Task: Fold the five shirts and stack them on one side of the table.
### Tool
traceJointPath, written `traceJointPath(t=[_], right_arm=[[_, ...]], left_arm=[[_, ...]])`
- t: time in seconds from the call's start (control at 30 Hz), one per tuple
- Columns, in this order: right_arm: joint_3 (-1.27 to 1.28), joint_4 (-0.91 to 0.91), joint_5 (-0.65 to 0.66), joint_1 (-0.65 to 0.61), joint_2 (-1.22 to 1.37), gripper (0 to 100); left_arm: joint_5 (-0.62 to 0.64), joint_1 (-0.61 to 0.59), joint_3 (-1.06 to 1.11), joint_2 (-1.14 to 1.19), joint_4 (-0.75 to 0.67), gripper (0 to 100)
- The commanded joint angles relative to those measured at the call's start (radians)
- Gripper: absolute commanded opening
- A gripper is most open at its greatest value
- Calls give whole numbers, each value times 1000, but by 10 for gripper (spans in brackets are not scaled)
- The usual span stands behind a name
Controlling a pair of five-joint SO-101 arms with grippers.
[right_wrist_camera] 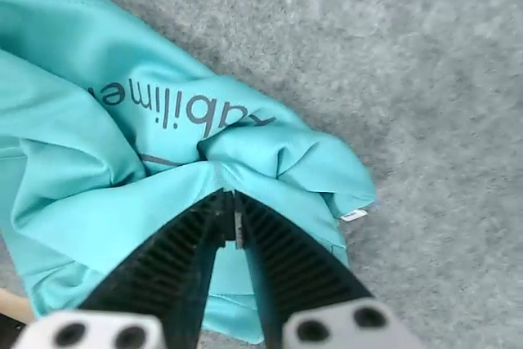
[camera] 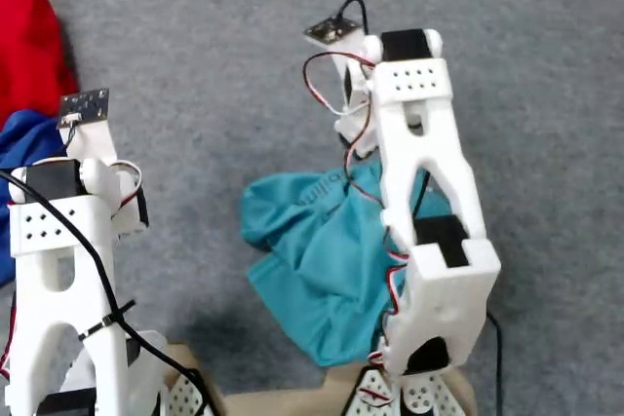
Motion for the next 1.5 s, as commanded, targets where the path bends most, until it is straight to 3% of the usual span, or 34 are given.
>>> traceJointPath(t=[0.0,0.2,0.7,0.8,0.87,1.2,1.47], right_arm=[[19,-48,-8,35,-44,47],[27,-81,-6,85,48,126],[22,-135,2,90,288,123],[22,-138,2,93,300,76],[21,-135,0,93,300,5],[-282,38,-5,94,291,5],[-305,37,-2,68,21,5]], left_arm=[[-6,-3,-2,-13,-8,23],[-6,-3,-2,-13,-6,22],[-8,-8,-2,-13,-5,21],[-8,-8,-2,-13,-5,21],[-8,-8,0,-13,-5,21],[-8,-8,0,-13,-8,21],[-8,-2,-11,-13,-15,23]])
